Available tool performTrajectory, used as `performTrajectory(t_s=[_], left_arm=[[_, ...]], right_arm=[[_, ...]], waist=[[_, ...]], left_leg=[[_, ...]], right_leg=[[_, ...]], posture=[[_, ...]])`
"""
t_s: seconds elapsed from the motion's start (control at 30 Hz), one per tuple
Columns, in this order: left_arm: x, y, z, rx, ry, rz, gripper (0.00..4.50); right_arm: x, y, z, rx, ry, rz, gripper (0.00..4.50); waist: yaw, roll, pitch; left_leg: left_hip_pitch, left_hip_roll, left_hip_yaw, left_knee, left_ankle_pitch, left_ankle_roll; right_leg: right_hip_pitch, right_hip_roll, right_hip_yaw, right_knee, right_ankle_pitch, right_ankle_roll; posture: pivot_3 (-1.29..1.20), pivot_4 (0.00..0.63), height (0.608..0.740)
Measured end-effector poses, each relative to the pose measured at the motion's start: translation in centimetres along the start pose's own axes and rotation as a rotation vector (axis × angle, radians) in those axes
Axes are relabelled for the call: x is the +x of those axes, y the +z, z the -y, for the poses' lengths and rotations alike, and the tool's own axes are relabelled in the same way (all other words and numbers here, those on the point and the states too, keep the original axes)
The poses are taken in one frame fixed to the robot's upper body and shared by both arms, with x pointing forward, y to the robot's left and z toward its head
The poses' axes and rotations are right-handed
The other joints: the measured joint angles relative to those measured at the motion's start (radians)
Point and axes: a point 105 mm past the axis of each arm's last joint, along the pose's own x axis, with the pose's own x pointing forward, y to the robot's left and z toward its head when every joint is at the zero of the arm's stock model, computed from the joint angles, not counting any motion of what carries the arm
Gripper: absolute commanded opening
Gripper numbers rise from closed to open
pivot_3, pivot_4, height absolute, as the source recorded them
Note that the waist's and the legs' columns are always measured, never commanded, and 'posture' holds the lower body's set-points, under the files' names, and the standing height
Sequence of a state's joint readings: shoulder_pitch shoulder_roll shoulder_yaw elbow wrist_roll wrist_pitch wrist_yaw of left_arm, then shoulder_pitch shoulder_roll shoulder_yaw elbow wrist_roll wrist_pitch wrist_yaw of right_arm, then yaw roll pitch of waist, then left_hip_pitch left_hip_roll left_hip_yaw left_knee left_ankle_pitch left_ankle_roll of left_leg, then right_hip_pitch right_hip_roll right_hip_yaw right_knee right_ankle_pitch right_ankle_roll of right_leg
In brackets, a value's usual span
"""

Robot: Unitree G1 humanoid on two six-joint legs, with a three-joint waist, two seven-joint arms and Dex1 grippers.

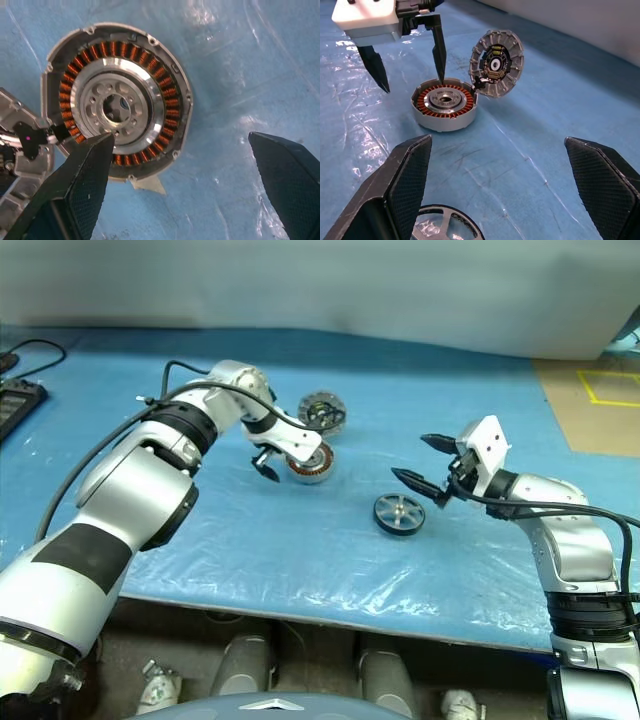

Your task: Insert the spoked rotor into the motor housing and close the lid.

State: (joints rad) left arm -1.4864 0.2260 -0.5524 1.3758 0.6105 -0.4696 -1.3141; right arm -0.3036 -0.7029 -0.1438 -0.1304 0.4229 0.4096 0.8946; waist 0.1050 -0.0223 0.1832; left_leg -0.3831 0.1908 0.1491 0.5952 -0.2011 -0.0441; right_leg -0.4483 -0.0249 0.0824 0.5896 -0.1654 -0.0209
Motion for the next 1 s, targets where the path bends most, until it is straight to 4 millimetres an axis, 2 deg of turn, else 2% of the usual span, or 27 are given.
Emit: performTrajectory(t_s=[0.23,0.43,0.93,1.0], left_arm=[[0.5,0.2,-0.4,0.0,0.034,-0.012,4.5],[2.1,0.5,0.3,-0.03,0.013,0.01,4.5],[3.0,0.4,0.1,-0.038,0.054,-0.015,4.5],[3.3,0.4,0.0,-0.035,0.071,-0.016,4.11]], right_arm=[[-0.4,-1.0,-0.3,0.026,-0.008,-0.029,4.48],[-0.5,-0.5,-0.2,0.008,-0.022,-0.02,4.48],[-0.5,-0.5,-0.2,0.008,-0.044,-0.019,4.48],[-0.5,-0.3,-0.3,0.005,-0.046,-0.016,4.5]], waist=[[-0.001,0.0,0.0],[-0.001,0.0,0.0],[-0.001,0.0,0.0],[-0.001,0.0,0.0]], left_leg=[[0.0,0.0,0.0,0.0,0.0,0.0],[0.0,0.0,0.0,0.0,0.0,0.001],[0.001,0.0,-0.001,0.0,0.001,0.001],[0.004,0.0,-0.001,-0.001,0.001,0.002]], right_leg=[[0.0,0.0,0.0,0.0,0.0,0.0],[0.0,0.0,0.0,0.0,0.0,0.0],[0.002,-0.001,0.0,-0.001,0.0,0.0],[0.006,-0.003,-0.001,-0.001,-0.001,0.001]], posture=[[0.0,0.15,0.74],[0.0,0.15,0.74],[0.0,0.15,0.74],[0.0,0.15,0.74]])
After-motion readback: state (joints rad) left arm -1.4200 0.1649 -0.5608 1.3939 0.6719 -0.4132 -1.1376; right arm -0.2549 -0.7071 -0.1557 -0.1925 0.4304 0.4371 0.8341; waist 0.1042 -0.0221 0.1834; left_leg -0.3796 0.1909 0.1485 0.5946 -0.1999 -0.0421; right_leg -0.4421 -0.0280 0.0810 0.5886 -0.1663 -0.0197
